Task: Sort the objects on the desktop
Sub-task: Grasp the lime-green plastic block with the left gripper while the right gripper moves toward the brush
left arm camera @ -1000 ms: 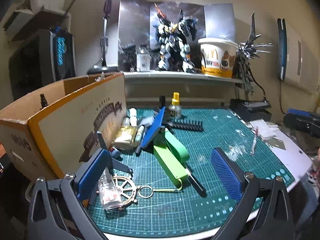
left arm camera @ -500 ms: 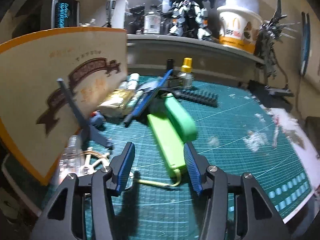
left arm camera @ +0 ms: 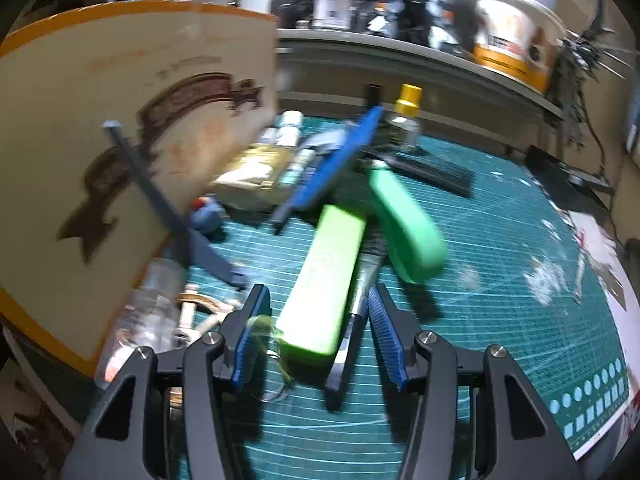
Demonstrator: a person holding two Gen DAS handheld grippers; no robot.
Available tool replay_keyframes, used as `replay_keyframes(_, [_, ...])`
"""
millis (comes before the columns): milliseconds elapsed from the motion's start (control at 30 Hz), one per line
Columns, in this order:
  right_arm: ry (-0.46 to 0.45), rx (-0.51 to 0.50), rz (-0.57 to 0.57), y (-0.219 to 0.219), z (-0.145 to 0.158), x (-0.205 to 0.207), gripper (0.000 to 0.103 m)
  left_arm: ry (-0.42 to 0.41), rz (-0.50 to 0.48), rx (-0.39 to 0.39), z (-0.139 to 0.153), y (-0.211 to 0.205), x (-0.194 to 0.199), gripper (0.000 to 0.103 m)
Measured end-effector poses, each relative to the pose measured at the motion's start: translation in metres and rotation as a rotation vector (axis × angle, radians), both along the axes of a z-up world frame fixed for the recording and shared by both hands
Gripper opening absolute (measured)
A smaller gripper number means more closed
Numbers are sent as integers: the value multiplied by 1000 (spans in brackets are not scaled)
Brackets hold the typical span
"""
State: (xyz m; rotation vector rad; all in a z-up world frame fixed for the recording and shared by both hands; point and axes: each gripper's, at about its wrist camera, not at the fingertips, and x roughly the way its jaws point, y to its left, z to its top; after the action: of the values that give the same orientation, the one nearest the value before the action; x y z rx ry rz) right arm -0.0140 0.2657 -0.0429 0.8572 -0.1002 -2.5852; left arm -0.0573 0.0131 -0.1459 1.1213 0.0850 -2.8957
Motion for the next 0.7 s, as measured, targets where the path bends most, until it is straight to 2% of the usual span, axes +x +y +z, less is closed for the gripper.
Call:
replay_keyframes(100, [-14, 2, 9, -3, -3, -2, 92, 30, -56, -34, 6, 5, 4, 51])
replay_keyframes(233, [-29, 8, 23, -8, -7, -4, 92, 56, -80, -29, 16, -2, 2, 51])
replay_keyframes(400, [-31, 14, 43, -14, -7, -3, 92, -15, -102, -14, 9, -9, -17, 51])
replay_keyframes(533, [-41, 31, 63, -21, -10, -4, 92, -61, -154, 26, 1, -7, -22, 51])
replay_keyframes(567, [-44, 32, 66, -22, -11, -4, 92, -70, -160, 29, 0, -6, -22, 47])
replay_keyframes(600, [-48, 31, 69, -23, -11, -4, 92, -79, -167, 33, -1, -5, -23, 38])
replay_keyframes(700, [-54, 26, 77, -25, -12, -4, 92, -110, -189, 87, -1, -7, -27, 37])
